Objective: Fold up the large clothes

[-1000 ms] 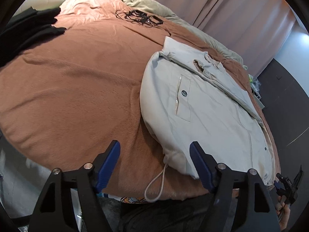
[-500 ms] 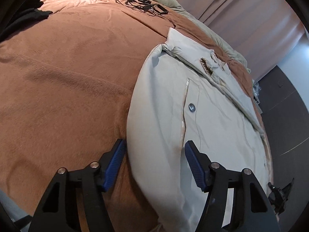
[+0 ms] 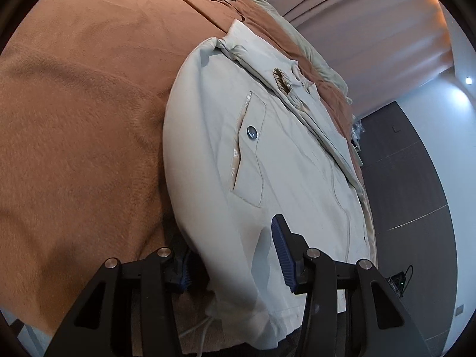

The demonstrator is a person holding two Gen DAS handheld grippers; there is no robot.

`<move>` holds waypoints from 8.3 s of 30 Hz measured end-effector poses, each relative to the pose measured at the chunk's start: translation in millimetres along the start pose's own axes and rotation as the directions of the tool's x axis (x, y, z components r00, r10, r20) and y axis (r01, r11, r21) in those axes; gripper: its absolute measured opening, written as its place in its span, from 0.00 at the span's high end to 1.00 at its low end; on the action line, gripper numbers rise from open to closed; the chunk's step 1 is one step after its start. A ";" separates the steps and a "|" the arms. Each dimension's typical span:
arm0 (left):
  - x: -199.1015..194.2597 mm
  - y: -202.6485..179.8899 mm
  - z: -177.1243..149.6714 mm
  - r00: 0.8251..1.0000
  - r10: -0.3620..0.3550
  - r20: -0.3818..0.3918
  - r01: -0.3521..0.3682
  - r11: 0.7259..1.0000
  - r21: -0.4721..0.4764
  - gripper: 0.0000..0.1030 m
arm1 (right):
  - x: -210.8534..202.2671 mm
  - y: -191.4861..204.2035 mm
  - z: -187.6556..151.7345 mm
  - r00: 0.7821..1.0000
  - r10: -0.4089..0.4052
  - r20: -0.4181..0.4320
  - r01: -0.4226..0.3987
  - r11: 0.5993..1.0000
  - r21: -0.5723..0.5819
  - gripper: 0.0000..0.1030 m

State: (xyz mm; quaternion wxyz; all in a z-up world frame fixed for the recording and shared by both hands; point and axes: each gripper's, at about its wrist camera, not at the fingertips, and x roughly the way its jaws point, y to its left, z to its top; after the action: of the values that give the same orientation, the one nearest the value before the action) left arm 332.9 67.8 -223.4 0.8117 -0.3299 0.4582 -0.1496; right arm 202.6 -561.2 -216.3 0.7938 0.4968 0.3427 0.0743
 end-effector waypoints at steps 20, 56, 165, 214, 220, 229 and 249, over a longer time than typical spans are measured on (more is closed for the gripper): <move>-89.7 -33.6 -0.9 0.979 -0.041 0.201 0.042 0.999 -0.004 0.93 | -59.4 77.0 -6.7 0.982 0.142 0.121 -0.128 0.985 -0.116 0.92; -250.3 -112.2 4.9 0.861 -0.242 0.447 0.175 0.967 0.186 0.93 | -178.5 196.1 -28.0 0.909 0.349 0.227 -0.267 0.907 -0.325 0.92; 164.3 -116.4 162.8 0.913 0.405 0.056 -0.394 0.835 0.384 0.96 | 278.1 231.2 78.5 0.912 -0.406 -0.057 0.277 0.710 -0.647 0.98; -100.5 -9.1 35.0 0.955 0.219 0.201 -0.221 0.975 -0.015 0.24 | 127.4 315.1 -105.1 0.899 -0.429 -0.088 0.245 0.659 -0.712 0.43; -112.6 8.1 26.6 0.958 0.190 0.214 -0.183 0.982 -0.049 0.27 | 124.5 315.9 -139.3 0.883 -0.458 -0.109 0.234 0.627 -0.743 0.43; -119.6 29.8 19.7 0.961 0.169 0.220 -0.153 0.984 -0.088 0.27 | 155.9 302.4 -157.0 0.843 -0.520 -0.139 0.255 0.613 -0.747 0.43; -89.5 47.2 31.7 0.982 0.088 0.168 -0.065 0.988 -0.140 0.27 | 251.5 277.5 -122.2 0.773 -0.616 -0.151 0.336 0.600 -0.726 0.43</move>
State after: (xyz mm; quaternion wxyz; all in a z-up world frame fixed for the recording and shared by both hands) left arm 308.8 164.1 -186.0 0.8296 -0.3776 0.4073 -0.0579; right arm 378.4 -218.3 -134.7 0.8211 0.0437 0.5651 0.0678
